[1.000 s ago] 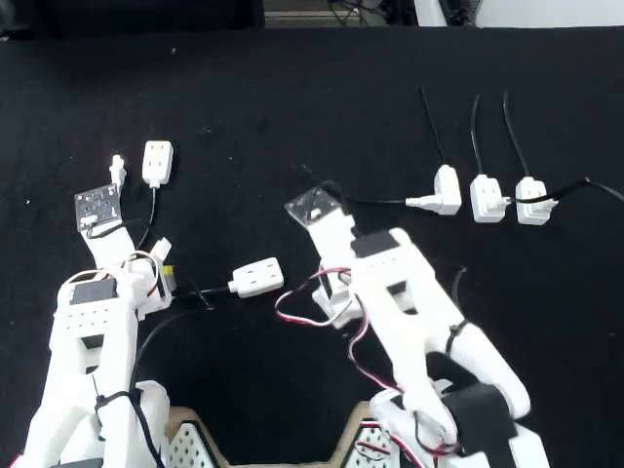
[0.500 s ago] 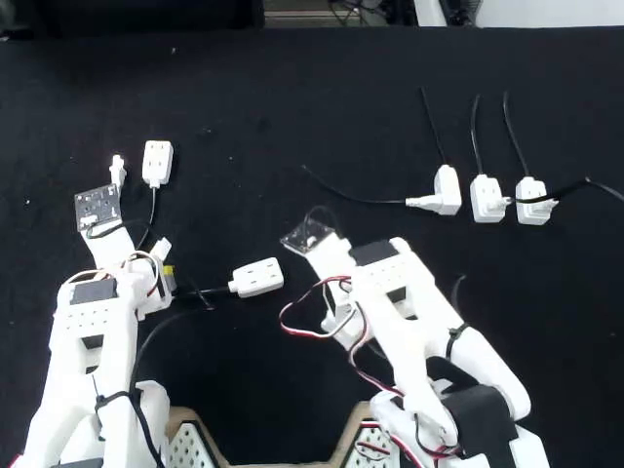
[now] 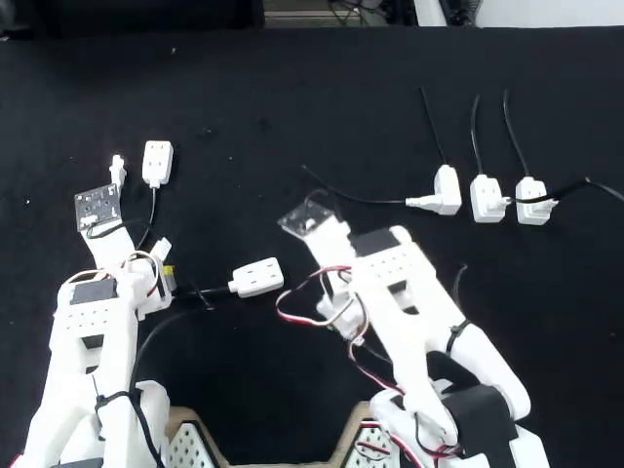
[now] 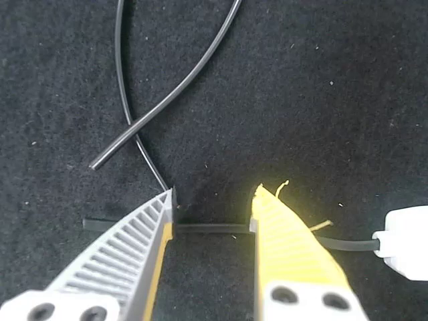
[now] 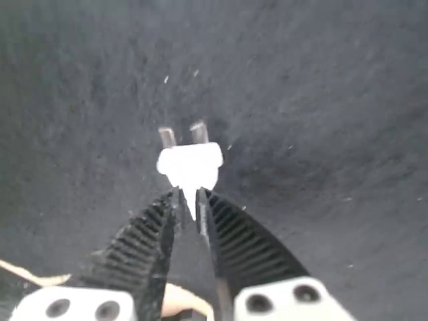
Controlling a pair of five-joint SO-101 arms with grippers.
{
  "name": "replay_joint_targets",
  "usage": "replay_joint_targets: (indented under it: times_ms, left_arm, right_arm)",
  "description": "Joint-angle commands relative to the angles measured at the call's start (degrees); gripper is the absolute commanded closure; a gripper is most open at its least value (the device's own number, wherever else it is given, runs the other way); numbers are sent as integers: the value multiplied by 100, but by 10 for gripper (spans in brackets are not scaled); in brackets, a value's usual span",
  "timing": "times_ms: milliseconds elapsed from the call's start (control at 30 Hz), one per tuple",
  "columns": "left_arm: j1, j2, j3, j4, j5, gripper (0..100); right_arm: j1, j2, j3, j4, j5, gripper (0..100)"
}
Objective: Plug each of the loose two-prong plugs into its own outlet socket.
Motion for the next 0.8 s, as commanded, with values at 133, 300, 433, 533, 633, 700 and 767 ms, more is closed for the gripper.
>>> replay_joint_targets:
  times_ms: [133, 300, 433, 533, 633, 700, 767]
  left_arm:
    - [-66, -141, -31, -62, 26, 808]
    - [-66, -141, -31, -62, 26, 808]
    - [-66, -141, -31, -70, 26, 808]
    - [-66, -141, -31, -70, 26, 808]
    - [-66, -141, -31, -70, 26, 808]
    - [-66, -141, -31, -70, 26, 808]
    - [-66, -141, -31, -70, 26, 808]
  right_arm:
    - [53, -198, -497, 70, -97, 982]
    - [35, -198, -145, 9, -62, 893]
    - [62, -233, 207, -281, -62, 878]
    - [9, -189, 523, -721, -70, 878]
    - [-97, -233, 725, -993, -114, 878]
    - [-123, -233, 699, -1002, -114, 878]
    - [-185, -233, 637, -993, -114, 878]
